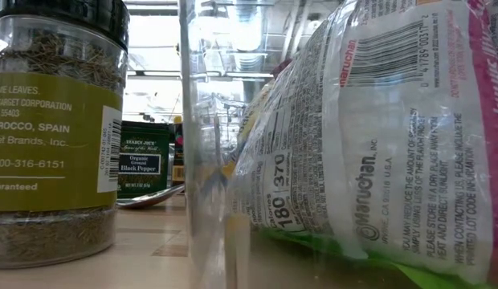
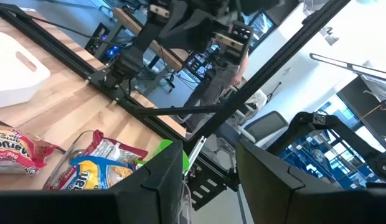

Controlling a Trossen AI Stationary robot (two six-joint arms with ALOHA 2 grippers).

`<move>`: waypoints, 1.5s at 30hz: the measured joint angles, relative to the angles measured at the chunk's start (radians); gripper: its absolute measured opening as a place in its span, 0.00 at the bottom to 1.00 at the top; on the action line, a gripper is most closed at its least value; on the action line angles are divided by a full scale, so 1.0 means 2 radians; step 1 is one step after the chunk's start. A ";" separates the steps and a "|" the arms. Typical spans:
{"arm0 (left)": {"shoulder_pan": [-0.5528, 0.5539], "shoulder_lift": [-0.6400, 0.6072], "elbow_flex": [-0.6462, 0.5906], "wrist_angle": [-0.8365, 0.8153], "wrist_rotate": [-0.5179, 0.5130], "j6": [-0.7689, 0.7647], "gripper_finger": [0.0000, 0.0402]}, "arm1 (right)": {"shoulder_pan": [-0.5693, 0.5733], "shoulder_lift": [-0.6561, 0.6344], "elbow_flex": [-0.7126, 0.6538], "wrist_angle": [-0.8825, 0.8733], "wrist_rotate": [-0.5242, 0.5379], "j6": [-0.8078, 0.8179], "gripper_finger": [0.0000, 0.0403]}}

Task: Pick & Place Food Item
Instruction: Put the green seasoning bottle into the top transparent bin

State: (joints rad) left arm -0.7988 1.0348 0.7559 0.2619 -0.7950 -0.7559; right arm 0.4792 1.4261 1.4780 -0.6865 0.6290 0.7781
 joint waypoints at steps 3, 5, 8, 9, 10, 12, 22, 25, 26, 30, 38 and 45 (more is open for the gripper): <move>0.000 0.000 0.000 0.000 0.000 0.000 0.36 | 0.010 0.005 0.000 0.020 0.027 -0.024 0.00; 0.000 0.000 0.000 0.000 0.000 0.000 0.36 | 0.013 0.007 0.000 0.024 0.028 -0.035 0.00; 0.000 0.000 0.000 -0.001 0.000 0.011 0.36 | 0.010 0.010 0.000 0.024 0.026 -0.037 0.00; 0.000 0.000 0.000 -0.002 0.001 0.020 0.36 | 0.008 0.013 0.000 0.022 0.026 -0.037 0.00; 0.000 0.000 0.000 -0.005 0.001 0.029 0.36 | 0.007 0.016 0.000 0.020 0.026 -0.037 0.00; 0.000 0.000 0.000 -0.026 0.001 0.044 0.36 | 0.004 0.019 0.000 0.020 0.025 -0.037 0.00; 0.000 0.000 0.000 -0.267 0.014 -0.021 0.36 | 0.001 0.018 0.000 0.018 0.026 -0.036 0.00; 0.000 0.000 0.000 -0.336 0.017 -0.061 0.36 | 0.001 0.018 0.000 0.018 0.026 -0.036 0.00; 0.000 0.000 0.000 -0.357 0.022 -0.074 0.36 | 0.001 0.018 0.000 0.018 0.026 -0.036 0.00; 0.000 0.005 0.000 -0.444 0.048 -0.121 0.34 | 0.001 0.018 0.000 0.018 0.029 -0.036 0.00; 0.015 0.055 0.000 -0.564 0.125 -0.205 0.23 | -0.002 0.018 0.000 0.018 0.042 -0.035 0.00; 0.037 0.116 0.000 -0.519 0.185 -0.205 0.10 | -0.007 0.018 0.000 0.018 0.044 -0.036 0.00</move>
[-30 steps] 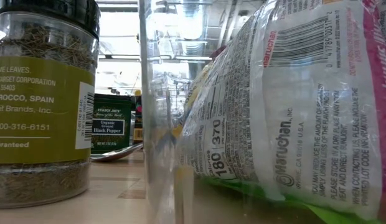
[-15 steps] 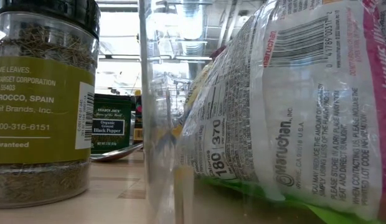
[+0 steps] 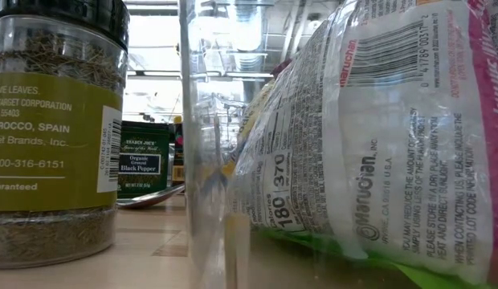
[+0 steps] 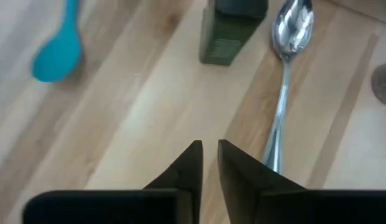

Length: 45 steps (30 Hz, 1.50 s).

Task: Pick & Place Food Item
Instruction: Put the green seasoning bottle into the top transparent bin

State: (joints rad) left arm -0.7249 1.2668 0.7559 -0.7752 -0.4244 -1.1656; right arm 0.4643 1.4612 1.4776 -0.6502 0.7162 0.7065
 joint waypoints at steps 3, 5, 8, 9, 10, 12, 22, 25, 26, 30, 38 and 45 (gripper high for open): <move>0.002 0.010 0.000 0.023 0.007 0.000 0.04 | -0.003 0.000 0.000 -0.002 0.000 0.000 0.00; 0.004 0.011 0.000 0.036 0.007 0.000 0.01 | -0.005 0.000 0.000 -0.003 0.000 -0.004 0.00; 0.015 0.009 0.008 0.043 0.008 -0.001 0.01 | -0.008 0.000 0.000 -0.010 -0.001 -0.004 0.00; 0.021 0.009 0.014 0.043 0.008 0.001 0.00 | -0.009 0.000 0.000 -0.014 -0.001 -0.005 0.00; 0.028 0.009 0.022 0.044 0.007 0.002 0.00 | -0.011 0.000 0.000 -0.018 -0.001 -0.005 0.00; 0.044 0.009 0.036 0.045 0.007 0.003 0.00 | -0.011 0.000 0.000 -0.026 -0.002 -0.005 0.00; 0.144 0.009 0.109 0.045 0.029 0.065 0.00 | -0.011 -0.001 0.000 -0.055 -0.001 -0.005 0.00; 0.168 0.009 0.120 0.044 0.030 0.079 0.00 | -0.011 -0.001 0.000 -0.062 0.007 -0.005 0.00; 0.173 0.009 0.122 0.044 0.031 0.082 0.00 | -0.011 -0.001 0.000 -0.064 0.008 -0.005 0.00; 0.184 0.019 0.134 0.043 0.033 0.083 0.00 | -0.011 -0.001 0.000 -0.066 0.011 -0.005 0.00; 0.183 0.079 0.166 0.042 0.084 0.102 0.00 | -0.011 -0.001 0.000 -0.065 0.035 -0.005 0.00; 0.183 0.122 0.193 0.026 0.106 0.113 0.00 | -0.011 -0.001 0.000 -0.064 0.039 -0.004 0.00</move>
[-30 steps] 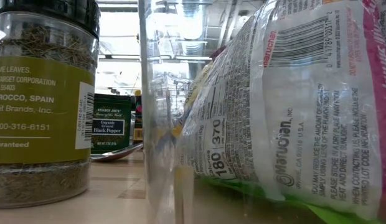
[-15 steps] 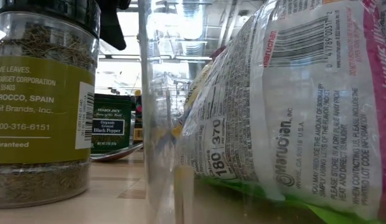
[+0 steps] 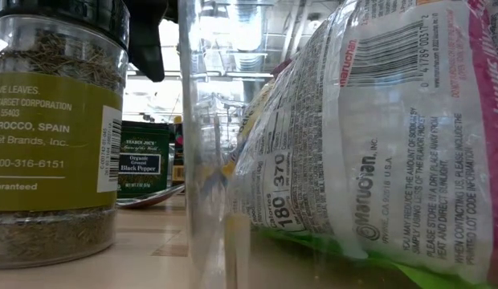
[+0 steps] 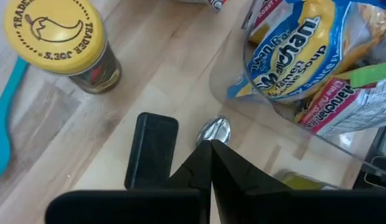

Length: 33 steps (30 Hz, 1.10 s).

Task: Pick & Place Food Item
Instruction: Put the green seasoning bottle into the top transparent bin

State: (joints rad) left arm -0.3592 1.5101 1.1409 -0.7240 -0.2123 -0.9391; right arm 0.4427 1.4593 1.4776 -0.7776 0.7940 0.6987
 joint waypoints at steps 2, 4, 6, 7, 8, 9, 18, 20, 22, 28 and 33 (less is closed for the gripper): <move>0.000 0.005 0.004 -0.004 0.000 0.000 0.00 | 0.000 0.000 0.000 0.000 0.000 0.000 0.00; 0.001 0.006 0.005 -0.013 0.000 0.000 0.00 | 0.000 0.000 0.000 0.000 0.000 0.000 0.00; 0.001 0.006 0.005 -0.024 0.000 0.000 0.00 | 0.000 0.000 0.000 0.001 0.000 0.000 0.00; 0.001 0.006 0.005 -0.033 -0.001 0.000 0.00 | 0.000 0.000 0.000 0.001 0.000 0.000 0.00; 0.001 0.006 0.005 -0.041 -0.001 0.000 0.00 | 0.000 0.000 0.000 0.001 0.000 0.000 0.00; 0.001 0.006 0.005 -0.047 -0.001 0.000 0.00 | 0.000 0.000 0.000 0.002 0.000 0.000 0.00; 0.001 0.006 0.005 -0.057 -0.002 0.022 0.00 | 0.000 0.000 0.000 0.002 -0.002 0.000 0.00; 0.001 0.006 0.005 -0.057 -0.003 0.044 0.00 | 0.000 0.000 0.000 0.002 -0.003 0.000 0.00; 0.001 0.006 0.005 -0.057 -0.002 0.049 0.00 | 0.000 0.000 0.000 0.002 -0.003 0.000 0.00; 0.001 0.006 0.005 -0.057 -0.002 0.050 0.00 | 0.000 0.000 0.000 0.002 -0.004 0.000 0.00; 0.001 0.006 0.005 -0.057 0.010 0.050 0.03 | 0.000 0.000 0.000 0.002 -0.004 0.000 0.00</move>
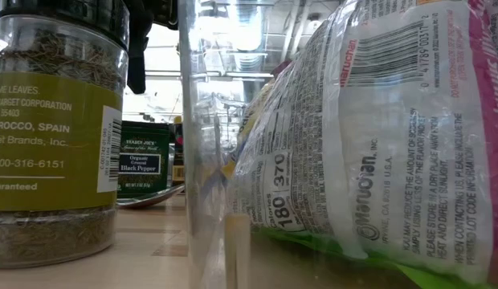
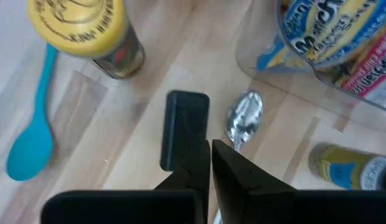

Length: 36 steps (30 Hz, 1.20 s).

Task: Pick & Place Food Item
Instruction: Put the green seasoning bottle into the top transparent bin

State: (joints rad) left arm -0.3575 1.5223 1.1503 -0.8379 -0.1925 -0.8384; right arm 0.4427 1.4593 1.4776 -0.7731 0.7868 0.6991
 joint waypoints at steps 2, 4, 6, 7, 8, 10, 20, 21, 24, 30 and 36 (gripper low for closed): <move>0.002 0.000 0.000 0.000 0.017 0.000 0.06 | 0.000 0.000 0.000 0.000 0.000 0.000 0.00; 0.003 0.000 0.000 0.000 0.035 0.000 0.10 | 0.000 0.000 0.000 0.001 0.000 0.000 0.00; 0.003 0.000 0.000 0.000 0.039 0.002 0.16 | 0.000 0.000 0.000 0.002 0.000 0.000 0.00; 0.003 0.000 0.000 0.000 0.039 0.010 0.19 | 0.000 0.000 0.000 0.002 0.000 0.000 0.00; 0.003 0.000 0.000 0.000 0.039 0.014 0.23 | 0.000 0.000 0.000 0.002 0.000 0.000 0.00; 0.003 0.000 0.000 0.000 0.031 0.022 0.30 | 0.000 0.000 0.000 0.002 0.000 0.000 0.00; 0.017 0.000 0.000 -0.002 -0.004 0.027 0.57 | 0.000 0.000 0.000 0.002 0.000 0.000 0.00; 0.017 0.000 0.000 -0.002 -0.008 0.027 0.58 | 0.000 0.000 0.000 0.002 0.000 0.000 0.00; 0.017 0.000 0.000 -0.002 -0.011 0.028 0.58 | 0.000 0.000 0.000 0.002 0.000 0.000 0.00; 0.017 -0.001 -0.017 0.011 -0.018 0.028 0.57 | 0.000 0.000 0.000 0.002 0.000 0.000 0.00; 0.017 -0.001 -0.054 0.043 -0.023 0.028 0.57 | 0.000 0.000 0.000 0.004 -0.001 0.004 0.00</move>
State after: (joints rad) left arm -0.3237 1.5209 1.0431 -0.7520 -0.2383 -0.7818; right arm 0.4427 1.4593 1.4776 -0.7654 0.7856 0.7071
